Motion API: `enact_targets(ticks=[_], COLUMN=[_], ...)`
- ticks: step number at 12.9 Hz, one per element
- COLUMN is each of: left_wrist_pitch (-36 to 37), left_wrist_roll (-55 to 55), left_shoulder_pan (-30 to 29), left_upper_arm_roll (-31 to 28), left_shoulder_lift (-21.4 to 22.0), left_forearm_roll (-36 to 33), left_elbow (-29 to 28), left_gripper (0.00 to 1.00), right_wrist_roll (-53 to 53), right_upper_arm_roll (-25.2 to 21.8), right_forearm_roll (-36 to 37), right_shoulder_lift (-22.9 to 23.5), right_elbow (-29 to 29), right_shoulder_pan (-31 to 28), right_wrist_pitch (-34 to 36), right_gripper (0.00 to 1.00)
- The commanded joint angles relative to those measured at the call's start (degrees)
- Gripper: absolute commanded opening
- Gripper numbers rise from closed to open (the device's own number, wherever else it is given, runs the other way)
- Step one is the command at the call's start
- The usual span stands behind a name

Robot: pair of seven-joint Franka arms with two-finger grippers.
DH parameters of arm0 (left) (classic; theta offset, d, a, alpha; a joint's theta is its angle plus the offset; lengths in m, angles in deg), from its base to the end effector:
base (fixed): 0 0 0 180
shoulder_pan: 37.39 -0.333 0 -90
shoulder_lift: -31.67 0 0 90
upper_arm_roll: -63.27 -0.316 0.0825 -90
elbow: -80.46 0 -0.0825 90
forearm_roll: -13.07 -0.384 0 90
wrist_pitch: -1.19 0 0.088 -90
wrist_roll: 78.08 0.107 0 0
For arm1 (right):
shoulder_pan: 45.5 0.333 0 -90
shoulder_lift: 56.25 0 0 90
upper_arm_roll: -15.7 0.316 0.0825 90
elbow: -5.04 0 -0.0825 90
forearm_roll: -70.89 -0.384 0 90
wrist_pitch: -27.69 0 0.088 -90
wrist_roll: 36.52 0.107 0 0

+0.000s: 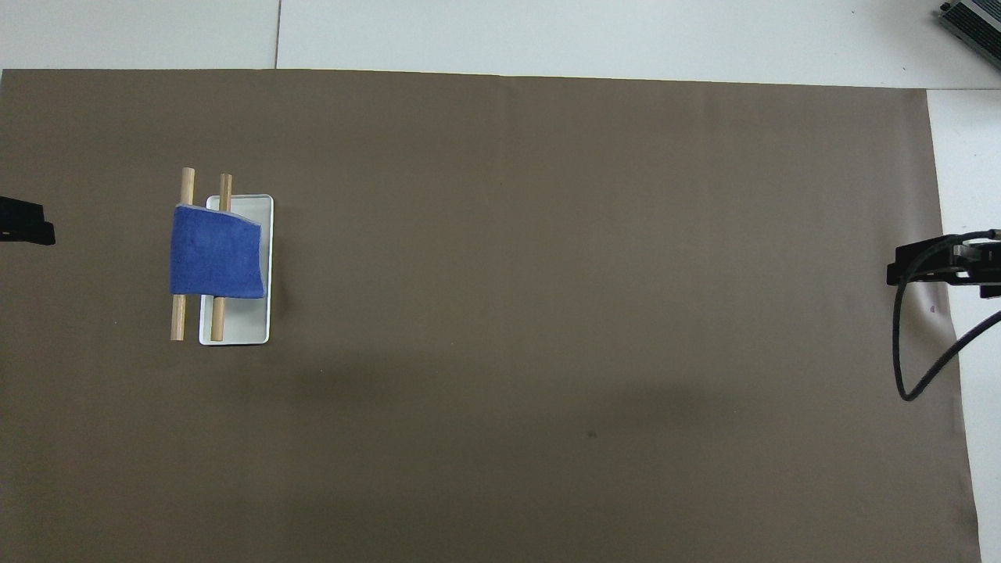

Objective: Right arm passes towel to left arm to hang

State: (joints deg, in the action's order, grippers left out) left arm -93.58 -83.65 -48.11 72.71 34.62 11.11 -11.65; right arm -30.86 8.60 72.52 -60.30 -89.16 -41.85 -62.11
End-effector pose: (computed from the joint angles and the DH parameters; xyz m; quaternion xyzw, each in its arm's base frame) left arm 0.5470 0.0131 0.6428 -0.9968 -0.0590 -0.0493 0.0195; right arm 0.5304 -0.0374 0.6277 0.9968 -0.0792 -0.0031 0.0099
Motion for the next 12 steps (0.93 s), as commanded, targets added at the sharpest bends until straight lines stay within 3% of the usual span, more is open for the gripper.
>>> enact_targets(ticks=[1, 8, 12], left_wrist_pitch=[-1.47, 0.64, 0.55], left_wrist_roll=[0.20, 3.28, 2.93], left_shoulder_pan=[1.76, 2.55, 6.40], left_upper_arm_roll=[-0.48, 0.58, -1.69], left_shoulder_lift=[1.62, 2.24, 2.07], left_forearm_roll=[-0.67, 2.32, 2.32], left_elbow=[-1.93, -3.60, -3.60], left_gripper=[1.00, 1.00, 1.00], right_wrist_roll=[-1.09, -1.09, -1.09], right_upper_arm_roll=[-0.20, -0.20, -0.20], right_forearm_roll=[0.30, 0.30, 0.30], right_shoulder_lift=[-0.16, -0.08, -0.16], right_elbow=[-0.02, -0.02, -0.02], right_shoulder_pan=[0.13, 0.13, 0.13], right_wrist_pitch=[0.77, 0.77, 0.77], right_gripper=[1.00, 1.00, 1.00])
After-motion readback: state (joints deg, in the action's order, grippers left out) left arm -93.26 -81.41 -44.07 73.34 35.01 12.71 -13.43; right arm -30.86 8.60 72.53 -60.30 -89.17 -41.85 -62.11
